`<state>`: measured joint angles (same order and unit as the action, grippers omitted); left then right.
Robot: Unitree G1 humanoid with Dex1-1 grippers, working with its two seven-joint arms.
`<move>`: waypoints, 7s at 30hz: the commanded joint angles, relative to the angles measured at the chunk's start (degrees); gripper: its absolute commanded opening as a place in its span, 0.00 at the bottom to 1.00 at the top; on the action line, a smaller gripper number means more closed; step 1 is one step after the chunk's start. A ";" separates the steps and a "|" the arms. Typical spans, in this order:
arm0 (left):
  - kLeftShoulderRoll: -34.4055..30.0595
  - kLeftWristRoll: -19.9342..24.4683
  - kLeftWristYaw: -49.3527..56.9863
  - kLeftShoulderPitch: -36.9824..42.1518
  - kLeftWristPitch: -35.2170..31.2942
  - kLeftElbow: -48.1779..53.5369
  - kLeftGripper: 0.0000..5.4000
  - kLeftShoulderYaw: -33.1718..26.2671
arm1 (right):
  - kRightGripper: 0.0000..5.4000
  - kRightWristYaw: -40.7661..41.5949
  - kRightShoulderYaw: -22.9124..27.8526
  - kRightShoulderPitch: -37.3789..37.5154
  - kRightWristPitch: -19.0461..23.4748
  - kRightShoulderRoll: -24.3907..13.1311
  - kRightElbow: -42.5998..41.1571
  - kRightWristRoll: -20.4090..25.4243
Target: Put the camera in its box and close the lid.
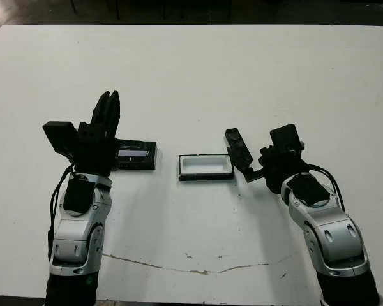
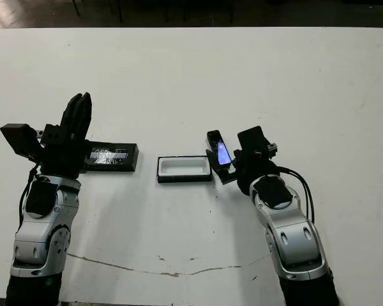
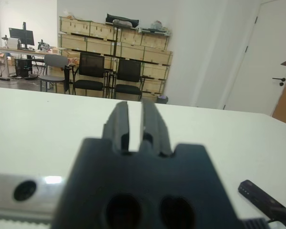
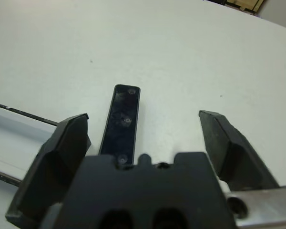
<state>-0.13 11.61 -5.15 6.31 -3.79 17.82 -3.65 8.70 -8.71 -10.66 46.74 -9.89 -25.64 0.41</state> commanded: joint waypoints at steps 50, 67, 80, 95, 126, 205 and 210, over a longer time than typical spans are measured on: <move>-1.03 -0.21 -0.97 -1.92 -0.84 -0.32 0.00 -0.16 | 0.68 -0.99 6.29 -4.60 0.38 4.18 9.96 4.16; -0.91 -0.17 -0.76 -2.21 -1.26 0.36 0.00 -0.01 | 0.60 3.36 -0.81 -1.88 -1.94 -0.98 13.20 2.33; -1.10 -0.44 -0.74 -2.11 -1.44 0.45 0.00 -0.01 | 0.12 2.32 -0.57 0.46 -0.42 -0.50 13.00 2.13; -1.44 -0.43 -1.15 -2.05 -0.96 0.13 0.00 -0.38 | 0.10 5.58 3.39 0.68 -3.27 -2.96 7.66 4.77; -0.59 -1.40 0.36 -3.82 -0.74 1.31 0.00 0.46 | 0.09 49.39 -7.90 -25.65 -18.18 -20.72 21.24 13.18; -0.13 -1.87 0.89 -4.92 0.37 1.33 0.00 1.24 | 0.56 56.59 -12.82 -29.88 -22.77 -17.01 28.16 3.88; -0.24 -1.83 0.86 -5.02 0.00 1.58 0.00 1.21 | 0.76 55.82 -6.78 -31.28 -21.97 -17.70 27.31 7.32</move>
<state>0.08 9.99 -4.47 2.48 -3.20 19.54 -2.20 64.52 -16.73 -41.57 24.05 -27.10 1.96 6.40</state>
